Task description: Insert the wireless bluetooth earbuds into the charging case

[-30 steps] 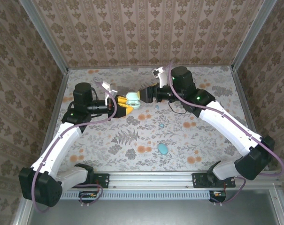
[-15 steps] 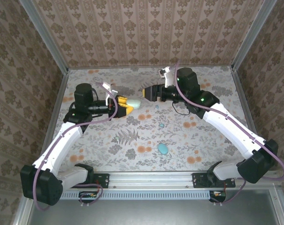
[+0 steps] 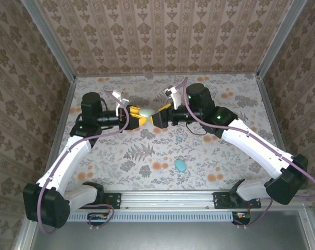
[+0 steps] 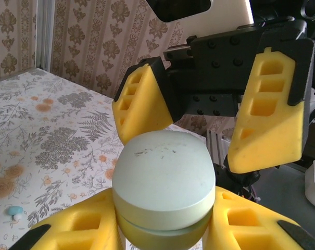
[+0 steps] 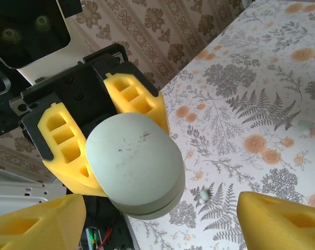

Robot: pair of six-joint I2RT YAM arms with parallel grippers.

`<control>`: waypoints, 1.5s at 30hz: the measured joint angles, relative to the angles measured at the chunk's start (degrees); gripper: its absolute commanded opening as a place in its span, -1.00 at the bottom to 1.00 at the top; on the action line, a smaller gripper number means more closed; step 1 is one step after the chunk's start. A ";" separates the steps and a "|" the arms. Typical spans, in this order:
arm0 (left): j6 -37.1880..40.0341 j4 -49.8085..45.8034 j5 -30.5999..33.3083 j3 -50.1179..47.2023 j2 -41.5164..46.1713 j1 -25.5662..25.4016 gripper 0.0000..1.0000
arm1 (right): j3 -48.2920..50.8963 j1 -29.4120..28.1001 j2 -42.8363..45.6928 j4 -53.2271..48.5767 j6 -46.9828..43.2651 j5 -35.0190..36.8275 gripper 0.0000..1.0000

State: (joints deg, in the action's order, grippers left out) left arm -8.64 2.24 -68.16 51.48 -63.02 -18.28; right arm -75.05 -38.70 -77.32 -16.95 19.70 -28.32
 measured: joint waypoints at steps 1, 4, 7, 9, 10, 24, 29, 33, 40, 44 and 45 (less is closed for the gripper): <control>-0.17 0.04 -0.11 0.00 0.00 0.00 -0.78 | -0.09 0.00 -0.20 -0.07 -0.35 0.00 0.55; -0.37 0.22 -0.37 -0.04 0.00 0.00 -0.80 | -1.64 0.00 -1.60 -1.44 -1.03 0.68 0.53; -0.37 0.31 0.07 -0.15 0.02 0.39 -0.82 | -3.98 -0.04 -3.30 -2.82 -1.62 1.44 0.53; -0.37 0.24 0.39 -0.24 0.02 0.48 -0.84 | -4.81 -0.02 -3.78 -3.06 -1.64 1.97 0.53; -0.35 0.13 0.39 -0.42 0.02 0.48 -0.84 | -5.11 0.09 -3.82 -3.04 -1.55 2.27 0.53; -0.13 -0.26 -0.07 -1.25 0.09 0.26 -0.88 | -6.25 4.28 -6.36 -2.97 4.98 3.45 0.51; -0.13 -0.26 0.02 -1.27 0.09 0.28 -0.89 | -6.25 4.28 -7.10 -2.95 6.32 2.43 0.51; -0.11 -0.24 0.04 -1.27 0.09 0.26 -0.89 | -6.23 4.28 -7.34 -2.97 7.13 2.19 0.50; 0.33 -0.26 0.63 -1.27 0.09 0.28 -0.89 | -6.25 4.39 -8.33 -2.97 8.26 1.95 0.50; 0.55 -0.44 1.38 -1.33 -0.04 0.28 -0.90 | -6.23 4.92 -8.85 -2.95 9.73 0.79 0.49; 0.63 -0.48 1.53 -1.38 -0.09 0.26 -0.90 | -6.23 5.01 -8.85 -2.93 10.16 0.46 0.50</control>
State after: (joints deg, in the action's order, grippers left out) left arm -8.01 1.76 -66.63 50.11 -63.11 -18.02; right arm -81.28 -33.69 -86.17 -19.88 29.87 -27.86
